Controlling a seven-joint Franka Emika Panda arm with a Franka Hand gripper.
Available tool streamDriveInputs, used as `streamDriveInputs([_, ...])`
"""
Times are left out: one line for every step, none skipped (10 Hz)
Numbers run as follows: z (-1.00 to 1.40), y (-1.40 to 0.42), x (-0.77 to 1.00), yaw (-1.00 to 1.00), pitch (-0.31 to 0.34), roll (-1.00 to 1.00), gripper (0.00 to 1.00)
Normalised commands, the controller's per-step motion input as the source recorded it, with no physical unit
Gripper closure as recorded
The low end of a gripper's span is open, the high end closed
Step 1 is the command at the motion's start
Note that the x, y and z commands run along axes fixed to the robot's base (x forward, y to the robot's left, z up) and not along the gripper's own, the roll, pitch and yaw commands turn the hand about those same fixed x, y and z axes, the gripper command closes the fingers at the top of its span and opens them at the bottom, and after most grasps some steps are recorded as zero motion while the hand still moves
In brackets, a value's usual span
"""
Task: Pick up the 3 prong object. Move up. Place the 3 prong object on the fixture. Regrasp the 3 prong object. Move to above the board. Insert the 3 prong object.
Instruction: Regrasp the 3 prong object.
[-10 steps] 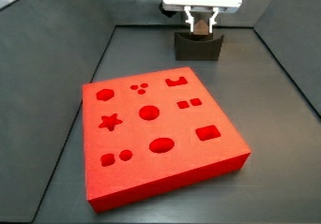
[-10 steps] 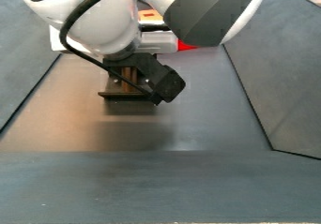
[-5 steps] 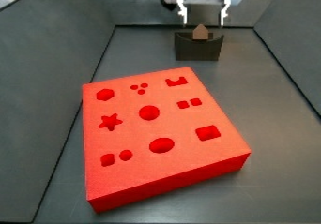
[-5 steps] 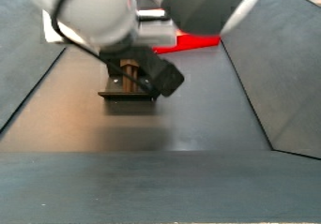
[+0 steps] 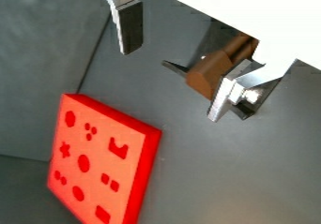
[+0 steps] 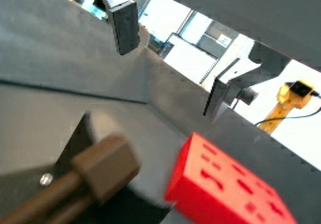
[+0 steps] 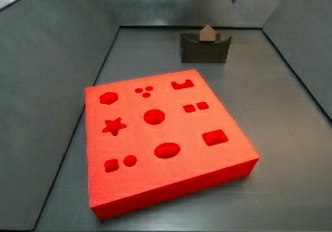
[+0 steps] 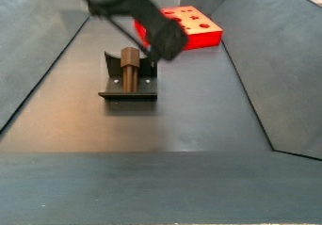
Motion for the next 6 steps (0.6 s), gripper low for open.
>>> streamDriveInputs([0.2,0.01,-0.03,0.02,0.03,0.02,0.0])
streamDriveInputs([0.54,-0.7,-0.12,0.02,0.058,1.0,0.0])
streamDriveInputs([0.5,-0.67,-0.1,0.02,0.057,1.0,0.0])
streamDriveInputs([0.39,-0.55,-0.11,0.02,0.048,1.0,0.0])
streamDriveInputs([0.15,-0.35,-0.1,0.02,0.039,1.0,0.0])
streamDriveInputs([0.07,-0.18,-0.06,0.02,0.037,1.0,0.0])
